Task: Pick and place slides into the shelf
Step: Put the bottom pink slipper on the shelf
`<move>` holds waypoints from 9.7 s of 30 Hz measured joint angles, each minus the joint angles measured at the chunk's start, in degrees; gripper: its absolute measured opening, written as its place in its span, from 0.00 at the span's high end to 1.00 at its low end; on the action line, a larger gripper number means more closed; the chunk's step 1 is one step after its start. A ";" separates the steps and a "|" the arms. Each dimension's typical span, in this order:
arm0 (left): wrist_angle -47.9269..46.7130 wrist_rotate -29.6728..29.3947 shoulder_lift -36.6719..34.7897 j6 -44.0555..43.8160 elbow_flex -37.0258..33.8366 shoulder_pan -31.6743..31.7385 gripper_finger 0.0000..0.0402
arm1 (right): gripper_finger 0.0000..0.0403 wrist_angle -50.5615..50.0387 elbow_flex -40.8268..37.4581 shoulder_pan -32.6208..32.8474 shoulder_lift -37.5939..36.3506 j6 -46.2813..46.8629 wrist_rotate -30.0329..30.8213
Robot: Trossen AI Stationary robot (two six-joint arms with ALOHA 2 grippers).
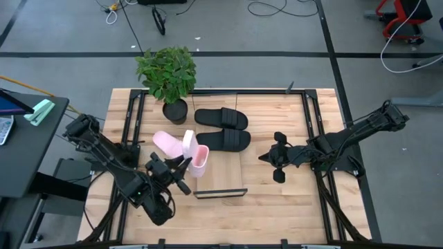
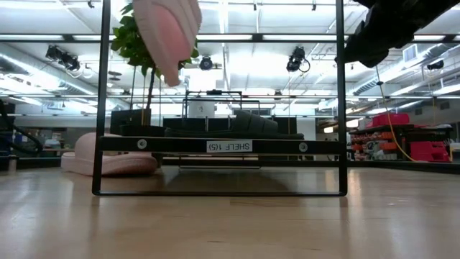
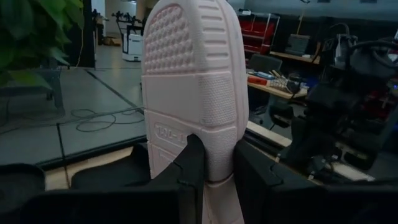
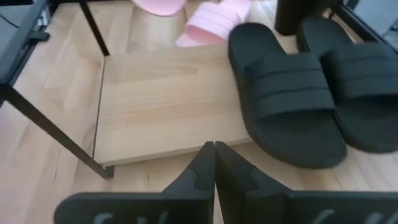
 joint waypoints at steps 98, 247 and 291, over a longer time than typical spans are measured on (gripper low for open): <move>77.66 19.66 18.43 61.59 22.40 20.66 0.85 | 0.44 12.33 -0.02 18.72 -6.97 -79.89 33.72; 90.31 22.15 16.16 99.20 22.38 6.58 0.70 | 0.92 19.60 0.02 0.24 18.36 -73.97 -13.37; 90.31 22.11 16.16 99.22 22.36 6.58 0.72 | 0.91 12.36 0.04 -0.35 23.76 -78.88 -11.34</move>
